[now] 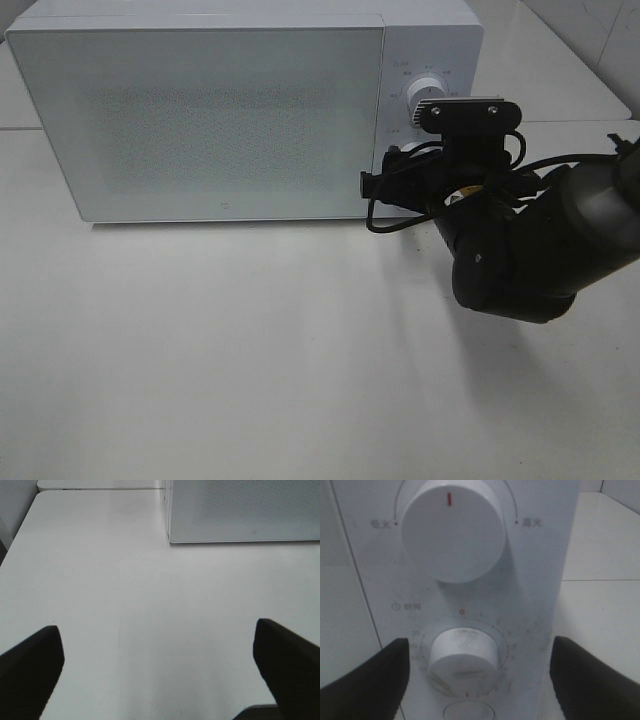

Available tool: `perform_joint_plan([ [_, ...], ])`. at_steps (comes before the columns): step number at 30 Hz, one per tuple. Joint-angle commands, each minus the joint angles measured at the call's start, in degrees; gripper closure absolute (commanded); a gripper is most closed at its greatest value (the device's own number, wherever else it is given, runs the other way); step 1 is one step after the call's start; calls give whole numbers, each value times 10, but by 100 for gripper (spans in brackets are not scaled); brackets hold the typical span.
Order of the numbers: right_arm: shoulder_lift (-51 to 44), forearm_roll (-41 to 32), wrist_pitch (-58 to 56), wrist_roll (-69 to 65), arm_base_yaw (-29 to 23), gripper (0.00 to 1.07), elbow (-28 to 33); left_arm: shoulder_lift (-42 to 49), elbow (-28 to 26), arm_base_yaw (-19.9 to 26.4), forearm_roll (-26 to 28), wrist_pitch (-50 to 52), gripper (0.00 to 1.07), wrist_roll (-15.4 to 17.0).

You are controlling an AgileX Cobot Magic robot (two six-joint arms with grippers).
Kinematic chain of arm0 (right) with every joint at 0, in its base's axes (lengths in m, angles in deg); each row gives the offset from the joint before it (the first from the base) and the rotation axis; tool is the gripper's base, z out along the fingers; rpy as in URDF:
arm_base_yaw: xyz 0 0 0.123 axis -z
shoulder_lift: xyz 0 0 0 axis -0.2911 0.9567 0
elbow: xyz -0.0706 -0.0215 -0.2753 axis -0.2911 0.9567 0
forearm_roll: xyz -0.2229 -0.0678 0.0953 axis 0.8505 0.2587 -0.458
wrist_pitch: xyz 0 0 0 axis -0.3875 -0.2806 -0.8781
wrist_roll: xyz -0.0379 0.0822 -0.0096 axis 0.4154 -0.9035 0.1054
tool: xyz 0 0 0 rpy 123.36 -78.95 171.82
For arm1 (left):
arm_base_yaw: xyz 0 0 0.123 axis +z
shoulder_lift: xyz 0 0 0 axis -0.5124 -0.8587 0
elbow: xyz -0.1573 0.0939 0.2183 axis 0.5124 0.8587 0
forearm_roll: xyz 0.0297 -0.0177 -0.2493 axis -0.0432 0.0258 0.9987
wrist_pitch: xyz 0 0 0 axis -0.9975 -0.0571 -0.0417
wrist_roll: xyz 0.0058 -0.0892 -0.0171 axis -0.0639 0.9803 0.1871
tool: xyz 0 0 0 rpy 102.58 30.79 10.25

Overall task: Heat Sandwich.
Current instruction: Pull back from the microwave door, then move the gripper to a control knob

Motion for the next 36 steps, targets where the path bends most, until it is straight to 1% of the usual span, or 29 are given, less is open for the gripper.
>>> perform_joint_plan([
  [1, 13, 22, -11, -7, 15, 32, -26, 9, 1, 2, 2, 8, 9, 3],
  [5, 26, 26, -13, -7, 15, 32, -41, 9, 1, 2, 2, 8, 9, 3],
  [9, 26, 26, -23, -7, 15, 32, -41, 9, 1, 2, 2, 8, 9, 3],
  [13, 26, 25, -23, -7, 15, 32, -39, 9, 1, 2, 2, 8, 9, 3],
  [19, 26, 18, -22, -7, 1, 32, -25, 9, 1, 2, 2, 8, 9, 3],
  [26, 26, 19, -19, -7, 1, 32, -26, 9, 1, 2, 2, 8, 9, 3],
  [36, 26, 18, 0, -7, 1, 39, -26, 9, 1, 2, 2, 8, 9, 3],
])
